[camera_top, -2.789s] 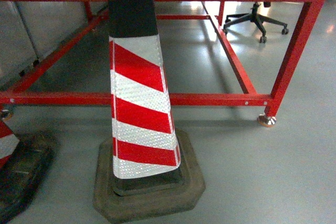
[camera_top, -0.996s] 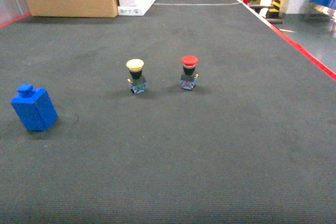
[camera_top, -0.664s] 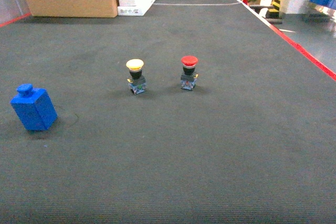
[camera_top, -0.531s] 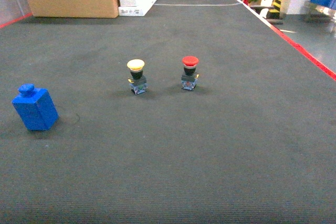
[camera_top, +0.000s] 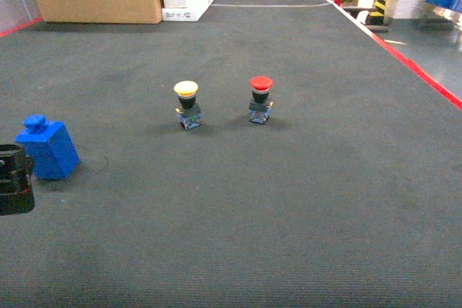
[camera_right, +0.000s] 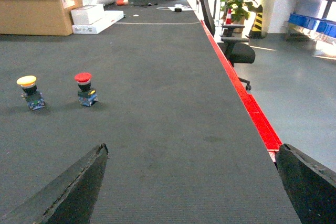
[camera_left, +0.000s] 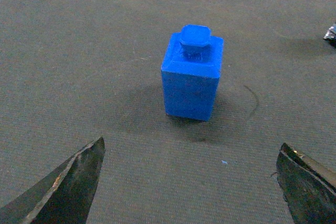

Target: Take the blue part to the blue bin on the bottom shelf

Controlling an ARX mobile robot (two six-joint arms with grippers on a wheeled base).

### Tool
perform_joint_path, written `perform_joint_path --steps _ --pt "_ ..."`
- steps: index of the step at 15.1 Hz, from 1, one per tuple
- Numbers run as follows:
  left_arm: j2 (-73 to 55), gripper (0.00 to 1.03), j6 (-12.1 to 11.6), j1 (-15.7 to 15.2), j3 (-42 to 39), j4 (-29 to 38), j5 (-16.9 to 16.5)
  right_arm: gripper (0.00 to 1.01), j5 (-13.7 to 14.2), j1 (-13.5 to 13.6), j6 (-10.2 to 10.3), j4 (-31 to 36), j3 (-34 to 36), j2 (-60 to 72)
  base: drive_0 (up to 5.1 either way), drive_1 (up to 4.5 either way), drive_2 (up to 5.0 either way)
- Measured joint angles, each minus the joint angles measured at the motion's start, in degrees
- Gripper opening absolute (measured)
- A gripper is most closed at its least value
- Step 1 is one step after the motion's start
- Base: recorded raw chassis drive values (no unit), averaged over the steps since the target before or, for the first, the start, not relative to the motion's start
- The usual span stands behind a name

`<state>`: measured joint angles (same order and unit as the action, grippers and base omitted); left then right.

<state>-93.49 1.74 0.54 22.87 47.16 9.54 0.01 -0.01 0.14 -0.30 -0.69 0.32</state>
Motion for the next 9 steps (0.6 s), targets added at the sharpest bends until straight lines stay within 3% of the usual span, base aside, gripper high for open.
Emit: perform_joint_path --steps 9 --pt "-18.25 0.98 -0.24 -1.53 16.39 -2.6 0.5 0.98 -0.02 0.0 0.0 0.0 0.0 0.0 0.0 0.0 0.0"
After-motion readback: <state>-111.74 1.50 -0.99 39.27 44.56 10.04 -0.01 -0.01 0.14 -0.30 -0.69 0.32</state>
